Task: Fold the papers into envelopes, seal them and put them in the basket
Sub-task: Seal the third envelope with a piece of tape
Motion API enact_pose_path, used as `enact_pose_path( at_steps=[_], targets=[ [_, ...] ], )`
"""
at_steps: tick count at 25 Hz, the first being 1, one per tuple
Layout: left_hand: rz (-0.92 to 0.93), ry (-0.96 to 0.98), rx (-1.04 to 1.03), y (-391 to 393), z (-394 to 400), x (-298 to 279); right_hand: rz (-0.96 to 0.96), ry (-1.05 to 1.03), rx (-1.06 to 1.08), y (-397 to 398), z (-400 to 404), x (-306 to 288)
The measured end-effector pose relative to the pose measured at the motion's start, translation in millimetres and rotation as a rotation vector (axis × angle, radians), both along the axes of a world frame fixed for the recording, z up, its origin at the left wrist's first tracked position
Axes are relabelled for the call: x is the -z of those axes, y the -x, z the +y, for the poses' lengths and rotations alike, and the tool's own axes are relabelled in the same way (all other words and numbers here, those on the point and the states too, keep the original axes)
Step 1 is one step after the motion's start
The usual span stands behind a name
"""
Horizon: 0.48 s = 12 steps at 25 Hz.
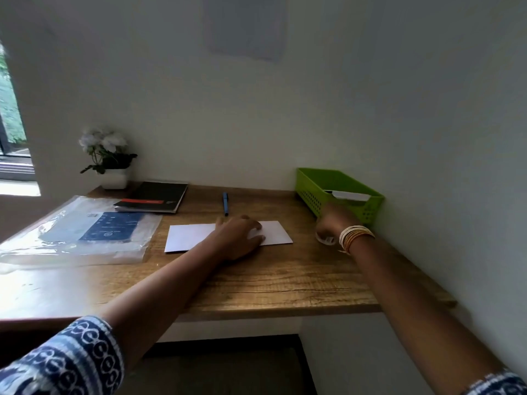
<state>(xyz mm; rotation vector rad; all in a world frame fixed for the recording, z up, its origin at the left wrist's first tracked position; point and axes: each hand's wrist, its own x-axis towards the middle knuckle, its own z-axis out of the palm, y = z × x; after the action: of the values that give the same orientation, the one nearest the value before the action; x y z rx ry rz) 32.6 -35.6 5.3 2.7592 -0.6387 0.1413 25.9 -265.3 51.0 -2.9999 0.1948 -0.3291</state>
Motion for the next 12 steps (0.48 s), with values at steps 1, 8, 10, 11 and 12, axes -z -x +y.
enact_pose_path(
  at_steps=[1,8,10,11,12],
  targets=[
    [-0.021,0.033,0.011,2,0,-1,-0.038,-0.079,-0.032,-5,1,1],
    [-0.098,0.648,0.044,9,3,-6,-0.085,-1.076,-0.601,-13,56,16],
    [-0.157,0.745,-0.039,8,5,-6,-0.089,-1.232,-0.636,-16,66,25],
    [-0.196,0.763,-0.085,7,6,-6,-0.103,-1.255,-0.637,-16,69,26],
    [-0.223,0.774,-0.120,5,7,-6,-0.130,-1.238,-0.637,-17,71,28]
  ],
)
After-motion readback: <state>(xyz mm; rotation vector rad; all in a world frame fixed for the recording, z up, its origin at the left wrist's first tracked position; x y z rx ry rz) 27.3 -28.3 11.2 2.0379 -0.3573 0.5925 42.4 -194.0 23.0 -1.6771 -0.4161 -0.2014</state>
